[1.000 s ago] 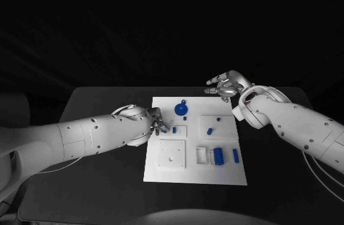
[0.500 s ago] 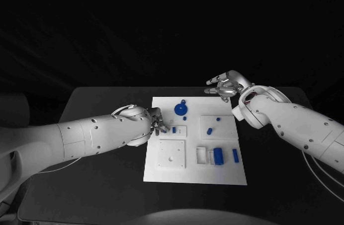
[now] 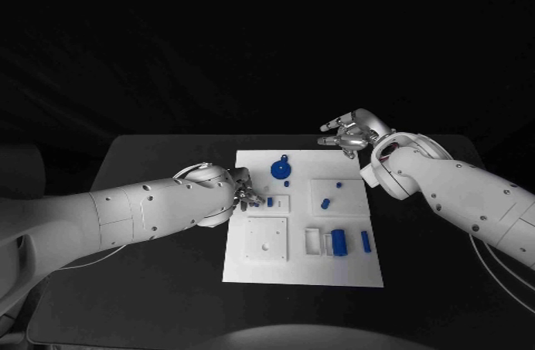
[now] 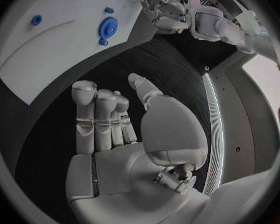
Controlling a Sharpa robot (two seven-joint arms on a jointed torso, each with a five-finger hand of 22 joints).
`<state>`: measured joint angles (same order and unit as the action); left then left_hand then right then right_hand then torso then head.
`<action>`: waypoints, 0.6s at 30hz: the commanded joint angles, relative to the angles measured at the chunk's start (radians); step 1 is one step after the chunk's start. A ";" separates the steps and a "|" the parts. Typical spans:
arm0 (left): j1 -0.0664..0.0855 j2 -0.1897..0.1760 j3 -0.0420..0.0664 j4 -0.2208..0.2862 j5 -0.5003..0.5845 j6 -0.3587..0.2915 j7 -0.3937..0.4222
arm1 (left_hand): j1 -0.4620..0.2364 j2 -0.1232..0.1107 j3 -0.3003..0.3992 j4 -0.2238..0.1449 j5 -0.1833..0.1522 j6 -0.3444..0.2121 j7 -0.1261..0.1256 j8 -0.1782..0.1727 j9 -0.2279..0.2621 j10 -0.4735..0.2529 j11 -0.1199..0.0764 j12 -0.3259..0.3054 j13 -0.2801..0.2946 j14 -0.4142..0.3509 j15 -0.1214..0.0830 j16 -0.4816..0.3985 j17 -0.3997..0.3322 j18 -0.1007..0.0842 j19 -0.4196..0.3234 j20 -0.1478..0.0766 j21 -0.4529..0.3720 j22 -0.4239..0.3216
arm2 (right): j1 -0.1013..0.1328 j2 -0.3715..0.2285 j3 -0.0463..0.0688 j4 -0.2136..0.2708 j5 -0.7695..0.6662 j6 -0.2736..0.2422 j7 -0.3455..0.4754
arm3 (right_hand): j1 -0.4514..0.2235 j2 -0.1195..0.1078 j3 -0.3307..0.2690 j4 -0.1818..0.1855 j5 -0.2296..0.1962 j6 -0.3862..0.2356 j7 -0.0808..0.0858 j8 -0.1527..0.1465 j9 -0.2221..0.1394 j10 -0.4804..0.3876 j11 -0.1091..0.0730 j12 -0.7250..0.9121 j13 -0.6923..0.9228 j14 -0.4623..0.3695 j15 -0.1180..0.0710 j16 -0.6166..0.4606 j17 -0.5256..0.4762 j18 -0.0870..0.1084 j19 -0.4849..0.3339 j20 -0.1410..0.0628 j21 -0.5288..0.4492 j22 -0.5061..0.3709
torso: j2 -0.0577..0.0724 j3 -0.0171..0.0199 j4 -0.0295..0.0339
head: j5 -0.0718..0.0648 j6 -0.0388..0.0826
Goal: Assemble the parts on the task board
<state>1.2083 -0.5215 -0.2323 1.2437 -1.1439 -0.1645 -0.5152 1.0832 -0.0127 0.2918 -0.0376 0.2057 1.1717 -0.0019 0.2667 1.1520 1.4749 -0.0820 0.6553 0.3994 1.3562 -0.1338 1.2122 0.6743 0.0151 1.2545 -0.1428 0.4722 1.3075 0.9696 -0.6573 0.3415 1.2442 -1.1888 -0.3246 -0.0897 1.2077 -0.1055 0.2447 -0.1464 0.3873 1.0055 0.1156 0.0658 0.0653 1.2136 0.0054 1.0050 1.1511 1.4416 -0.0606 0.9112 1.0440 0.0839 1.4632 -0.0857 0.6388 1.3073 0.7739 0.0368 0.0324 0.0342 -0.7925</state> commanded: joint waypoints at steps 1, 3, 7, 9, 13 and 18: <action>-0.003 0.004 -0.001 -0.002 0.004 0.025 0.003 | -0.006 -0.007 -0.004 0.007 -0.006 0.047 -0.050 -0.007 -0.001 0.039 -0.008 0.003 -0.002 0.003 -0.003 -0.007 -0.001 -0.003 -0.002 -0.001 0.001 0.019 | -0.001 0.001 0.000 0.001 -0.002 0.010 0.009 | -0.011 0.002 0.004 -0.002 0.005 0.003 0.000 -0.003 -0.001 -0.003 0.000 -0.005 -0.002 0.000 -0.006 -0.003 0.001 0.014 0.055 0.001 -0.004 0.077 | 0.000 0.0001 0.0006 | -0.001 -0.001; -0.003 0.004 -0.001 -0.004 0.004 0.025 0.003 | -0.013 -0.011 -0.007 0.013 -0.008 0.047 -0.050 -0.008 0.000 0.039 -0.008 0.003 -0.002 0.003 -0.002 -0.007 -0.001 -0.003 -0.001 -0.001 0.000 0.019 | -0.001 0.001 0.000 0.001 -0.002 0.010 0.009 | -0.011 0.002 0.004 -0.002 0.005 0.003 0.000 -0.003 -0.001 -0.003 0.000 -0.005 -0.002 0.000 -0.006 -0.003 0.001 0.014 0.055 0.001 -0.004 0.077 | 0.000 -0.0001 0.0007 | -0.001 -0.002; -0.003 0.005 -0.001 -0.008 0.005 0.025 0.003 | -0.016 -0.017 -0.006 0.020 -0.007 0.048 -0.050 -0.009 0.001 0.039 -0.009 0.003 -0.003 0.003 -0.003 -0.007 -0.001 -0.004 -0.001 -0.002 -0.001 0.019 | -0.001 0.001 0.000 0.001 -0.002 0.009 0.009 | -0.011 0.002 0.004 -0.002 0.005 0.003 0.000 -0.003 -0.001 -0.003 0.000 -0.005 -0.002 0.000 -0.006 -0.003 0.001 0.014 0.055 0.001 -0.004 0.077 | 0.000 0.0000 0.0008 | -0.002 -0.002; -0.003 0.005 -0.001 -0.009 0.005 0.025 0.002 | -0.018 -0.018 -0.007 0.023 -0.007 0.049 -0.050 -0.009 0.002 0.039 -0.009 0.003 -0.003 0.003 -0.003 -0.007 -0.001 -0.004 -0.001 -0.002 -0.001 0.019 | -0.001 0.000 0.000 0.000 -0.002 0.009 0.009 | -0.011 0.002 0.004 -0.002 0.005 0.003 0.000 -0.003 -0.001 -0.003 0.000 -0.005 -0.002 0.000 -0.006 -0.003 0.001 0.014 0.055 0.001 -0.004 0.077 | 0.000 0.0000 0.0007 | -0.002 -0.002; -0.003 0.004 -0.001 -0.010 0.007 0.026 0.003 | -0.023 -0.032 -0.008 0.036 -0.012 0.052 -0.052 -0.010 0.003 0.039 -0.009 0.003 -0.003 0.003 -0.003 -0.009 -0.002 -0.005 0.000 -0.002 -0.003 0.019 | -0.001 0.000 0.000 0.000 -0.002 0.009 0.009 | -0.011 0.002 0.003 -0.002 0.006 0.003 0.000 -0.003 -0.001 -0.004 0.000 -0.007 -0.003 -0.001 -0.006 -0.006 -0.001 0.013 0.054 0.001 -0.006 0.076 | 0.000 0.0003 0.0006 | -0.003 -0.003; -0.003 0.002 -0.001 -0.009 0.008 0.027 0.004 | -0.013 -0.056 0.001 0.062 -0.013 0.055 -0.051 -0.013 0.005 0.039 -0.009 0.003 -0.004 0.003 -0.004 -0.008 -0.001 -0.006 0.000 -0.003 -0.004 0.019 | -0.002 -0.001 0.000 0.000 -0.002 0.009 0.009 | -0.011 0.002 0.003 -0.002 0.006 0.003 0.000 -0.003 -0.001 -0.004 0.000 -0.007 -0.003 -0.001 -0.006 -0.006 -0.001 0.013 0.054 0.001 -0.006 0.076 | 0.000 0.0002 0.0002 | -0.003 -0.003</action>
<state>1.2075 -0.5198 -0.2322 1.2328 -1.1419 -0.1591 -0.5144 1.0700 -0.0570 0.2945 0.0175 0.1965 1.2273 -0.0498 0.2583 1.1555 1.4656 -0.0902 0.6552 0.3971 1.3561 -0.1337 1.2082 0.6728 0.0151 1.2545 -0.1428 0.4722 1.3073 0.9687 -0.6579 0.3415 1.2439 -1.1888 -0.3247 -0.0897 1.2067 -0.1066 0.2446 -0.1463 0.3873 1.0055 0.1156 0.0658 0.0653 1.2136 0.0055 1.0050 1.1489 1.4416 -0.0605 0.9115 1.0440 0.0839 1.4632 -0.0857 0.6388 1.3073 0.7740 0.0368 0.0329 0.0313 -0.7956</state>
